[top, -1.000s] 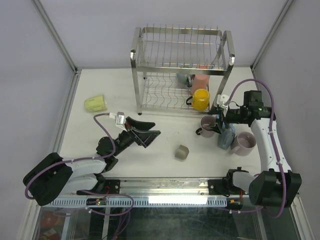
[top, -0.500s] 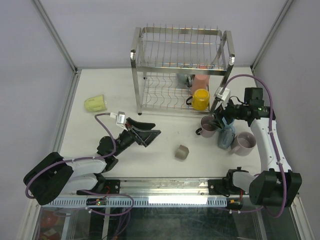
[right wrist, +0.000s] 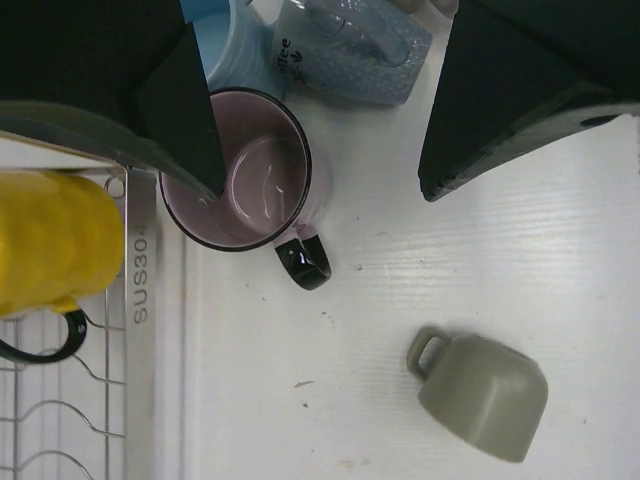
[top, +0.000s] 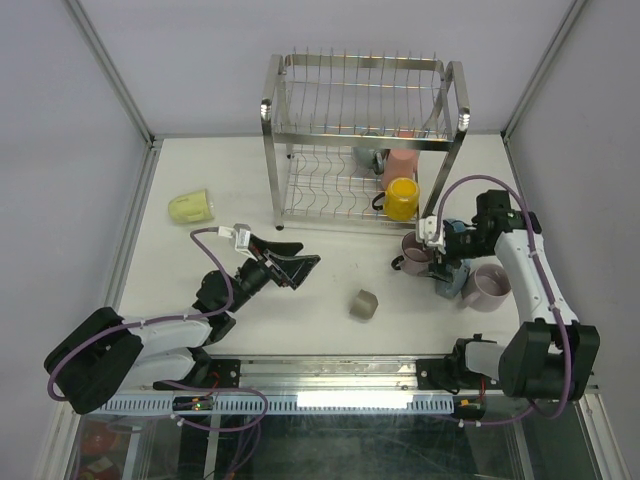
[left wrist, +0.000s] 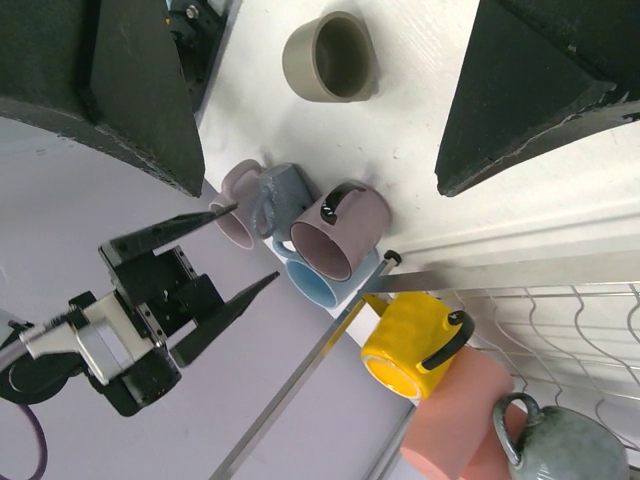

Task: Load the cups into the dish rack
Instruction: Pick up the cup at the center of the board.

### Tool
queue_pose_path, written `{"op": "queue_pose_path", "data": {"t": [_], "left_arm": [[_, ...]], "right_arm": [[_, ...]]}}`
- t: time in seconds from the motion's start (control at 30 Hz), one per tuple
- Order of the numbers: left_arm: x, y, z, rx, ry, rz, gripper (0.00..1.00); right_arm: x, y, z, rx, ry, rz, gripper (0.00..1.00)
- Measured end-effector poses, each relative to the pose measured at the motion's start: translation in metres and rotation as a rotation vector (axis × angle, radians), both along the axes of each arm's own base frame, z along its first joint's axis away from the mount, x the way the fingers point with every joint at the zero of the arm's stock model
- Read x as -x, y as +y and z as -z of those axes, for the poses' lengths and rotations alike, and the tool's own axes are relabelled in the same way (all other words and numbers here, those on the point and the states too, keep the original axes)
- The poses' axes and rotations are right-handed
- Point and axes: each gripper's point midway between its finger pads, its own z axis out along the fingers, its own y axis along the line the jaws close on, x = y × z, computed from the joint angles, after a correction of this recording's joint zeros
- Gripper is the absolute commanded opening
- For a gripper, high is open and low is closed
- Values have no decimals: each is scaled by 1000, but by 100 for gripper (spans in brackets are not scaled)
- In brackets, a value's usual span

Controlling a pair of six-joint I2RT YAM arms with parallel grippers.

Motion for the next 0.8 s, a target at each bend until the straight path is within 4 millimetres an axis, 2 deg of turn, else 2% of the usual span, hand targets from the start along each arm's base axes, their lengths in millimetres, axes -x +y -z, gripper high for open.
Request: {"op": "queue_pose_path", "data": {"t": [0.17,0.37,0.6,0.8], "left_arm": [[-4,0,0,-20,-22,-17,96],[-8,-3,4,-24,-20,-18,96],[-9,-5,3,-1,-17,-13,95],[-9,-6,2,17,-14,-9,95]], "right_arm": [[4,1,13,33,-76,-154,81],[3,-3,19,71,-120,-211,76],[-4,-16,45,156,-64,-223,65],[-9,-26,66,211,-6,-232,62]]}}
